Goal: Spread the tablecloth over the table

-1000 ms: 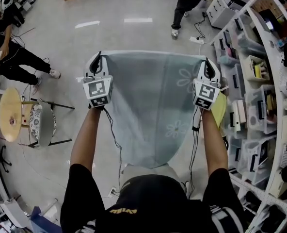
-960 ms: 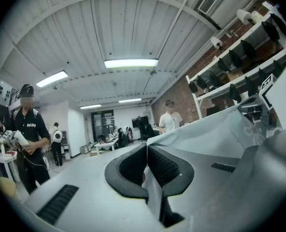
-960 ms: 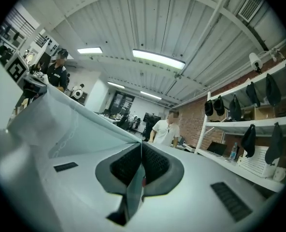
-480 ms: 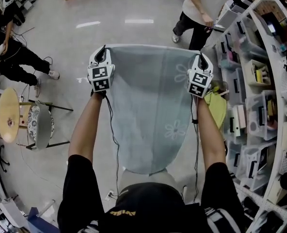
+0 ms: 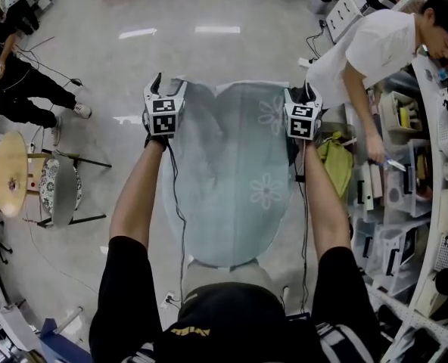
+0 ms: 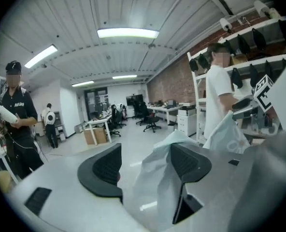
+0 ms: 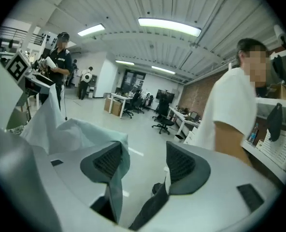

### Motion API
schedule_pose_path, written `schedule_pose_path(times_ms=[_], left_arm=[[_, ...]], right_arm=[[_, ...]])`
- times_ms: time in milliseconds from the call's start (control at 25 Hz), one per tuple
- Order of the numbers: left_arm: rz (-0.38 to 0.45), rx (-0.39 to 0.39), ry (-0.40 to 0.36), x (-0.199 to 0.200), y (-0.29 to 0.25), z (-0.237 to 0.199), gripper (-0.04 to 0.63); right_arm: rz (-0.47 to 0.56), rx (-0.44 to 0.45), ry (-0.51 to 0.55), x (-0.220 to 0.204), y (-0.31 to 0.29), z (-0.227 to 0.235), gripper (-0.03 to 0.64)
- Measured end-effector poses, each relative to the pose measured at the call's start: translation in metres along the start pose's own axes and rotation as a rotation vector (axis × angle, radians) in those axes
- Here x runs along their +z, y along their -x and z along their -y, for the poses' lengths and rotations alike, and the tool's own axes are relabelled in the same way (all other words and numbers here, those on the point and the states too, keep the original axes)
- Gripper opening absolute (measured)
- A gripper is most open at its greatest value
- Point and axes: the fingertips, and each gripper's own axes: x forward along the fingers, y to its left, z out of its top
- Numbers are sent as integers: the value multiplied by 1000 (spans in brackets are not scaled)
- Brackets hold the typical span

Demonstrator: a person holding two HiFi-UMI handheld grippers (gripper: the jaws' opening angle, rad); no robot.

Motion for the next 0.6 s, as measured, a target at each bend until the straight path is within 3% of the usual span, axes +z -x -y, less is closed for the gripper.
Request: schedule_pose_path(times_ms=[160,600], left_arm=[[-46,-4,-35,-14,4,10,374],[-73,29,-64,-19,23,10,400]], right_arm=[[-61,49,12,-11,4,-10,327],[-138,68,67,-18,19,-7,369]])
